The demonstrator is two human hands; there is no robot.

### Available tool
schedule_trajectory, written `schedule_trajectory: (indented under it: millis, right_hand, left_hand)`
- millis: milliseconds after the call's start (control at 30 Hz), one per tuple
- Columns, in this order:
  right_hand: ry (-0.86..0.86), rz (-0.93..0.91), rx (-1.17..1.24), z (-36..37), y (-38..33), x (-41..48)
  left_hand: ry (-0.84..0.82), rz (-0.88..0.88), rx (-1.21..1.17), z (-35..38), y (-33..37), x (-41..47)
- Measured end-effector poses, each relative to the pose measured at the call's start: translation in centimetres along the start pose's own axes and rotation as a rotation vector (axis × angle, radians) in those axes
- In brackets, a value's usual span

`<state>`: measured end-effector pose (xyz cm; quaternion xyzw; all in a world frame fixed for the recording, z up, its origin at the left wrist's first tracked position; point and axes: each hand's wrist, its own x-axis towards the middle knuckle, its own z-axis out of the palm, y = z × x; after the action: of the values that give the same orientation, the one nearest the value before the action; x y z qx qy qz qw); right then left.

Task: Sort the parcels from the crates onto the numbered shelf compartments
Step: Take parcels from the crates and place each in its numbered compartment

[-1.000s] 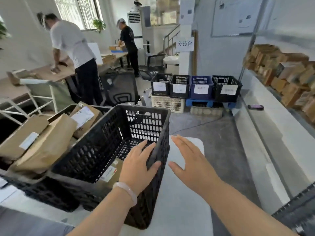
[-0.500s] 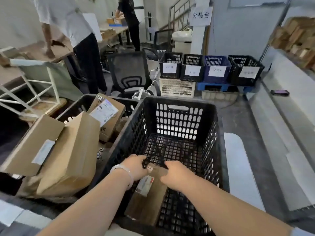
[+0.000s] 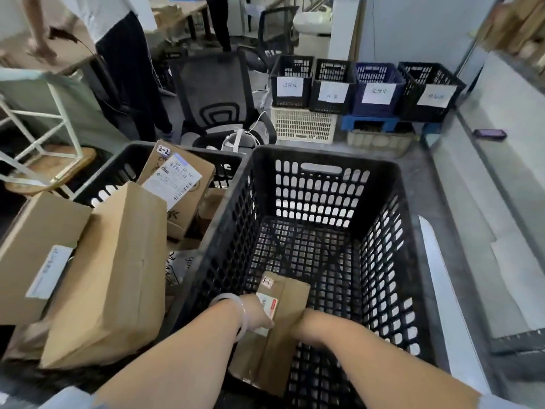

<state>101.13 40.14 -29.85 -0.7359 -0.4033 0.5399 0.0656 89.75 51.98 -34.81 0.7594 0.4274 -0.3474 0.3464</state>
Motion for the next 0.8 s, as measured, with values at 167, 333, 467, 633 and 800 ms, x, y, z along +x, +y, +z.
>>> schedule_trajectory:
  millis: [167,333,467,633,800]
  right_hand:
    - [0.322,-0.045,0.266,-2.3,-0.4,-0.9]
    - [0.698,-0.238,0.4,-6.1,-1.3,-5.1]
    - [0.98,-0.37,0.376,-10.0,-1.4,-10.6]
    - [1.33,-0.394,0.351,-14.9,2.2,-17.7]
    - [1.578,-0.382,0.381,-17.4,8.1,-26.1]
  left_hand:
    - [0.346,0.101,-0.391,-1.9,1.6,-1.9]
    - [0.699,0.356,-0.599,-4.7,5.7,-7.1]
    - [0.887,0.615,-0.643,-6.7,11.0,-11.2]
    - [0.976,0.957,-0.58,-7.9,20.0,-15.6]
    - [0.962,1.216,-0.448,-5.9,29.9,-18.2]
